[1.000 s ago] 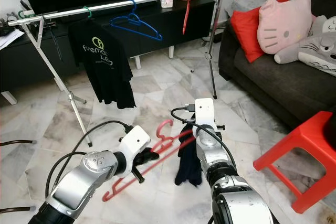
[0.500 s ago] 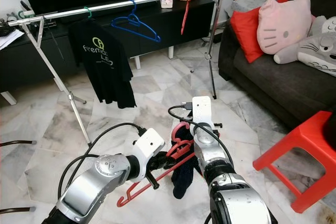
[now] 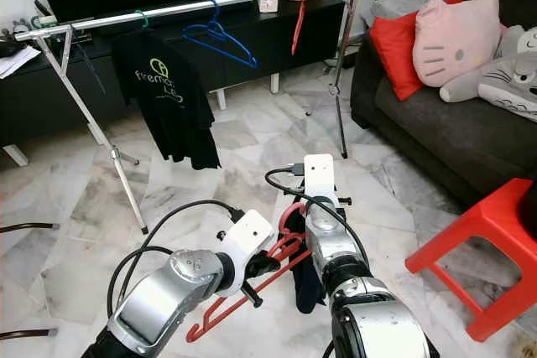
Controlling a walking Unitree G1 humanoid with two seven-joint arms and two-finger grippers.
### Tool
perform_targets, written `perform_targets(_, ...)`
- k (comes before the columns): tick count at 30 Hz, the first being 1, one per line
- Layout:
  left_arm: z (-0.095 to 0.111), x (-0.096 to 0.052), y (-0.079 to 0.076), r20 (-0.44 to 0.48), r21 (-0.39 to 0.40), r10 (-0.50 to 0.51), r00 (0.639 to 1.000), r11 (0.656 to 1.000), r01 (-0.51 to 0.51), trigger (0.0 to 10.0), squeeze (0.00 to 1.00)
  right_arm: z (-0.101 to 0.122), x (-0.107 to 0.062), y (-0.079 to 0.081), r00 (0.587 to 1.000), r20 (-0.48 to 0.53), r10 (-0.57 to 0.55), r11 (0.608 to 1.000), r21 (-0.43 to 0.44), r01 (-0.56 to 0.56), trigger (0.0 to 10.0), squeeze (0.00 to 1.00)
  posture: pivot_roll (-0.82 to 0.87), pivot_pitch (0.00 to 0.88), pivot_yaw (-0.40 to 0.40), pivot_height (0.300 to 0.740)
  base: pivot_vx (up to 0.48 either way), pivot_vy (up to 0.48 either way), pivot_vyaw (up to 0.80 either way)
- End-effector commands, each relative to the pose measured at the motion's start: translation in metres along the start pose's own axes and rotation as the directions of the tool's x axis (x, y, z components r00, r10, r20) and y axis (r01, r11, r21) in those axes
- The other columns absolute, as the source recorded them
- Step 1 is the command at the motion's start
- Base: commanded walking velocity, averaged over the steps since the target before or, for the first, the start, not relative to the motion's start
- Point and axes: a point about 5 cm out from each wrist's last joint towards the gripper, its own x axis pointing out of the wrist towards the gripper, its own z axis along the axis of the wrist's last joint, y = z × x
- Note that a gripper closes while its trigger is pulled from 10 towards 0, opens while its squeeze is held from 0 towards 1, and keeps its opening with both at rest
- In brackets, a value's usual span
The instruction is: Hang hanger
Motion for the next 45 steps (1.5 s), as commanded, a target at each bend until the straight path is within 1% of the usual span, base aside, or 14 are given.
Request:
perform_targets(1, 0.001, -0.001, 0.011, -0.003, 0.015, 0.078, 0.997, 0.997, -0.078, 10.0, 0.00, 0.007, 0.001, 0.001, 1.000, 0.018, -0.004, 1.000, 0.015, 0.004, 10.0, 0.00, -0.09, 0.024, 0.024, 0.740, 0.000, 0.000, 0.00)
perform_targets(4, 0.006, -0.004, 0.025, 0.042, -0.016, 0.174, 0.984, 0.985, -0.174, 10.0, 0.00, 0.005, 0.001, 0.001, 1.000, 0.016, -0.006, 1.000, 0.016, 0.006, 10.0, 0.00, -0.09, 0.024, 0.024, 0.740, 0.000, 0.000, 0.00)
perform_targets(8, 0.009, -0.005, 0.030, 0.063, -0.025, 0.205, 0.977, 0.979, -0.204, 10.0, 0.00, 0.003, 0.000, 0.000, 1.000, 0.011, -0.007, 1.000, 0.015, 0.007, 10.0, 0.00, -0.09, 0.023, 0.022, 0.740, 0.000, 0.000, 0.00)
perform_targets(10, 0.011, -0.006, 0.027, 0.085, -0.037, 0.170, 0.982, 0.985, -0.168, 10.0, 0.00, 0.002, 0.000, 0.000, 1.000, 0.008, -0.008, 1.000, 0.014, 0.007, 10.0, 0.00, -0.09, 0.020, 0.021, 0.740, 0.000, 0.000, 0.00)
perform_targets(12, 0.013, -0.007, 0.022, 0.105, -0.022, 0.106, 0.989, 0.994, -0.104, 10.0, 0.00, 0.001, 0.000, 0.000, 1.000, 0.007, -0.007, 1.000, 0.013, 0.007, 10.0, 0.00, -0.09, 0.016, 0.019, 0.740, 0.000, 0.000, 0.00)
perform_targets(14, 0.011, -0.007, 0.010, 0.098, 0.051, -0.005, 0.995, 0.999, 0.000, 10.0, 0.00, 0.001, 0.000, 0.000, 1.000, 0.007, -0.005, 1.000, 0.012, 0.005, 10.0, 0.00, -0.09, 0.011, 0.019, 0.740, 0.000, 0.000, 0.00)
perform_targets(15, 0.011, -0.007, 0.010, 0.098, 0.051, -0.005, 0.995, 0.999, 0.000, 10.0, 0.00, 0.001, 0.000, 0.000, 1.000, 0.007, -0.005, 1.000, 0.012, 0.005, 10.0, 0.00, -0.09, 0.011, 0.019, 0.740, 0.000, 0.000, 0.00)
perform_targets(16, 0.011, -0.007, 0.002, 0.103, 0.046, -0.057, 0.993, 0.998, 0.053, 10.0, 0.00, 0.002, 0.000, 0.000, 1.000, 0.006, -0.005, 1.000, 0.011, 0.005, 10.0, 0.00, -0.10, 0.008, 0.020, 0.740, 0.000, 0.000, 0.00)
perform_targets(28, 0.030, -0.001, -0.029, 0.175, 0.061, -0.146, 0.974, 0.989, 0.138, 10.0, 0.00, -0.001, -0.001, 0.007, 1.000, -0.007, 0.017, 0.999, 0.036, -0.016, 10.0, 0.00, -0.09, 0.000, 0.021, 0.740, 0.000, 0.000, 0.00)
perform_targets(31, 0.030, 0.003, -0.037, 0.137, 0.033, -0.123, 0.983, 0.992, 0.120, 10.0, 0.00, 0.000, -0.001, 0.009, 1.000, -0.005, 0.022, 0.999, 0.040, -0.022, 10.0, 0.00, -0.09, 0.000, 0.023, 0.740, 0.000, 0.000, 0.00)
perform_targets(35, 0.021, 0.008, -0.028, 0.064, -0.002, -0.025, 0.998, 1.000, 0.025, 10.0, 0.00, 0.001, -0.001, 0.009, 1.000, -0.002, 0.021, 0.999, 0.045, -0.021, 10.0, 0.00, -0.10, 0.000, 0.027, 0.740, 0.000, 0.000, 0.00)
perform_targets(38, 0.020, 0.009, -0.016, 0.051, -0.053, 0.055, 0.997, 0.997, -0.053, 10.0, 0.00, 0.002, 0.000, 0.008, 1.000, 0.001, 0.016, 0.999, 0.051, -0.016, 10.0, 0.00, -0.10, 0.000, 0.029, 0.740, 0.000, 0.000, 0.00)
perform_targets(39, 0.020, 0.008, -0.007, 0.049, -0.075, 0.113, 0.992, 0.991, -0.110, 10.0, 0.00, 0.002, 0.000, 0.007, 1.000, 0.002, 0.013, 0.998, 0.055, -0.014, 10.0, 0.00, -0.09, 0.000, 0.029, 0.740, 0.000, 0.000, 0.00)
perform_targets(45, 0.018, 0.005, 0.011, 0.038, -0.127, 0.228, 0.973, 0.967, -0.221, 10.0, 0.00, 0.003, 0.000, 0.006, 1.000, 0.004, 0.008, 0.998, 0.062, -0.008, 10.0, 0.00, -0.09, 0.002, 0.030, 0.740, 0.000, 0.000, 0.00)
